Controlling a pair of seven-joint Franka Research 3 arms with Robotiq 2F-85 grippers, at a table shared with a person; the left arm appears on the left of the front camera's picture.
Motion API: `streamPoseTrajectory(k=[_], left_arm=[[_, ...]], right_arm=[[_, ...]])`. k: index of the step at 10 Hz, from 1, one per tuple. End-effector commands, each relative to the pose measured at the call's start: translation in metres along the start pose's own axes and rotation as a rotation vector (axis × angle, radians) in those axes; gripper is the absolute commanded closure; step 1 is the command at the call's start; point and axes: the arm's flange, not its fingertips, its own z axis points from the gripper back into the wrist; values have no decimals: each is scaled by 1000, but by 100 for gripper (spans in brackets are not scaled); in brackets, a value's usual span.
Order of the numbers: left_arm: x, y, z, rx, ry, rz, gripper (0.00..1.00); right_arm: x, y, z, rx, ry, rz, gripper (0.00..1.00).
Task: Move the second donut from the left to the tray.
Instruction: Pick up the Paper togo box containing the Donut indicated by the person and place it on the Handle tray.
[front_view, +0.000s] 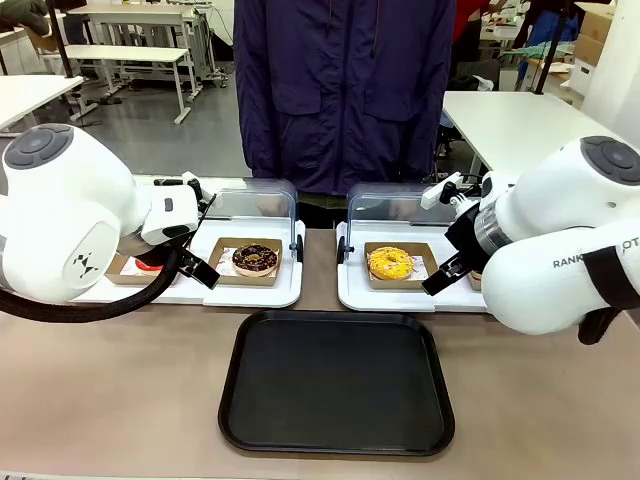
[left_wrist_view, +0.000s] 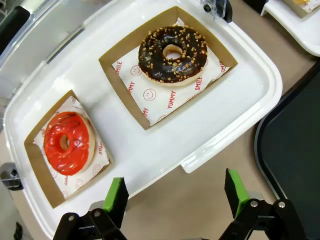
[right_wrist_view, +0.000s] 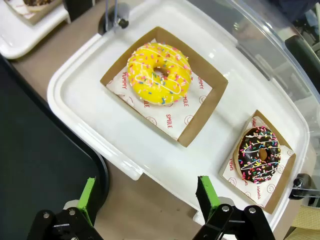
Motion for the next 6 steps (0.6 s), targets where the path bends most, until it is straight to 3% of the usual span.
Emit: streamPoseTrajectory(k=[1, 5, 6], left_arm=[[0, 0, 0, 0, 0, -1, 0], [0, 0, 0, 0, 0, 0, 0], [17, 18, 21, -30, -53, 13, 0]], right_arm=[[0, 0, 0, 0, 0, -1, 0], [0, 0, 0, 0, 0, 0, 0], [23, -14, 23, 41, -10, 32, 0]])
